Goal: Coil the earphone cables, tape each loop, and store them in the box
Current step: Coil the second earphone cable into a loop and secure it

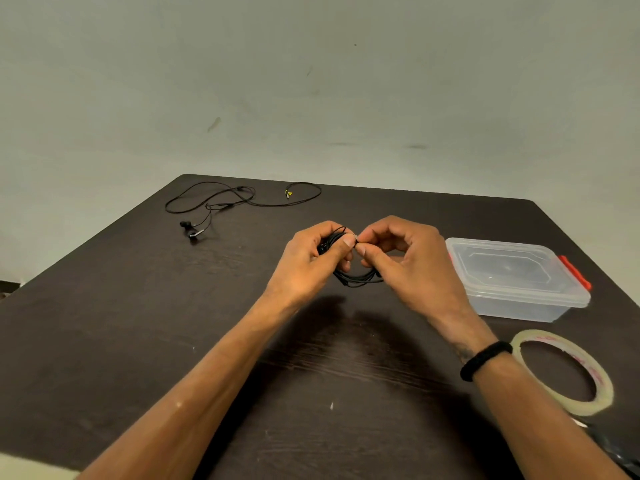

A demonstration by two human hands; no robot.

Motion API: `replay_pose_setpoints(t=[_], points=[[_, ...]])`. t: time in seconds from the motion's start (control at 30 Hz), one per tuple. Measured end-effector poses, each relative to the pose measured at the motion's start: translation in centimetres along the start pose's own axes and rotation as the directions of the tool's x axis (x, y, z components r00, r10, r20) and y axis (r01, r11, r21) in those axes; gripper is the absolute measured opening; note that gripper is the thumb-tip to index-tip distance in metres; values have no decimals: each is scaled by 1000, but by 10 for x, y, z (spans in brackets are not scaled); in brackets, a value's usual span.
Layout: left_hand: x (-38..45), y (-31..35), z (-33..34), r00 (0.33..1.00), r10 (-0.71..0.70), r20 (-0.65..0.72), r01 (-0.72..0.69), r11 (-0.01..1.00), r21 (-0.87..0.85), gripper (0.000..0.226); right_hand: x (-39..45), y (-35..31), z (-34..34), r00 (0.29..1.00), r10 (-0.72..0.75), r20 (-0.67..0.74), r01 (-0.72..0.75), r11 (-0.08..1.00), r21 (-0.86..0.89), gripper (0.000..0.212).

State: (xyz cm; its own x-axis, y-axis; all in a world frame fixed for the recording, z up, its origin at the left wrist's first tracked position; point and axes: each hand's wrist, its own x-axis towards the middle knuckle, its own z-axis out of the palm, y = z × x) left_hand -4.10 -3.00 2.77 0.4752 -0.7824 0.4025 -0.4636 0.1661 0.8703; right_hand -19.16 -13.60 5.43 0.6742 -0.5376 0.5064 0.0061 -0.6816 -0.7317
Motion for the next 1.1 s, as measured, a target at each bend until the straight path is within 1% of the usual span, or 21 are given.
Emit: replay_pose_setpoints(t=[0.17, 0.23, 0.3, 0.37, 0.43, 0.47, 0.53, 0.6, 0.63, 0.77, 0.87, 0.97, 1.03, 1.1], points=[[-1, 2, 0, 999, -21, -24, 21, 1000, 9, 24, -1, 1, 0, 997, -60, 47, 64, 994, -88, 10], [-1, 2, 0, 999, -24, -46, 25, 999, 23, 24, -2, 2, 0, 996, -58, 66, 65, 991, -116, 10], [-1, 1, 0, 998, -12, -67, 16, 998, 55, 20, -1, 4, 1, 998, -35, 53, 40, 992, -116, 13], [-2, 2, 1, 996, 6, -85, 2, 996, 91, 16, 0, 6, 2, 1000, 2, 29, 0, 998, -68, 20], [-3, 5, 1, 994, 27, -109, -15, 993, 117, 14, 0, 5, 2, 999, 52, 2, -52, 998, 31, 24], [-4, 6, 1, 992, 42, -118, -27, 991, 129, 13, 1, 3, 2, 996, 85, -5, -84, 992, 91, 21], [-5, 9, 2, 989, 76, -124, -57, 987, 150, 13, 1, 0, 4, 986, 167, -6, -160, 956, 244, 8], [-6, 11, 3, 988, 102, -118, -81, 982, 172, 12, 1, 1, 6, 973, 230, -11, -210, 906, 367, 14], [-6, 11, 5, 988, 110, -112, -88, 978, 188, 12, 1, 2, 8, 969, 245, -10, -223, 897, 381, 15], [-8, 12, 8, 989, 115, -89, -91, 967, 238, 10, 0, 5, 9, 968, 252, 9, -236, 891, 387, 4], [-4, 9, 4, 997, 48, -57, -38, 985, 168, 12, 2, 7, 6, 972, 233, 20, -224, 903, 366, 4], [-2, 11, 1, 998, -62, -12, 61, 998, -25, 15, 3, 8, 2, 974, 222, 52, -225, 899, 377, 5], [-1, 14, 2, 991, -135, 0, 134, 982, -134, 15, 4, 8, 0, 972, 224, 75, -235, 884, 405, 7], [-1, 15, 2, 978, -207, 22, 207, 956, -206, 14, 4, 10, -1, 971, 225, 86, -241, 890, 387, 9]])
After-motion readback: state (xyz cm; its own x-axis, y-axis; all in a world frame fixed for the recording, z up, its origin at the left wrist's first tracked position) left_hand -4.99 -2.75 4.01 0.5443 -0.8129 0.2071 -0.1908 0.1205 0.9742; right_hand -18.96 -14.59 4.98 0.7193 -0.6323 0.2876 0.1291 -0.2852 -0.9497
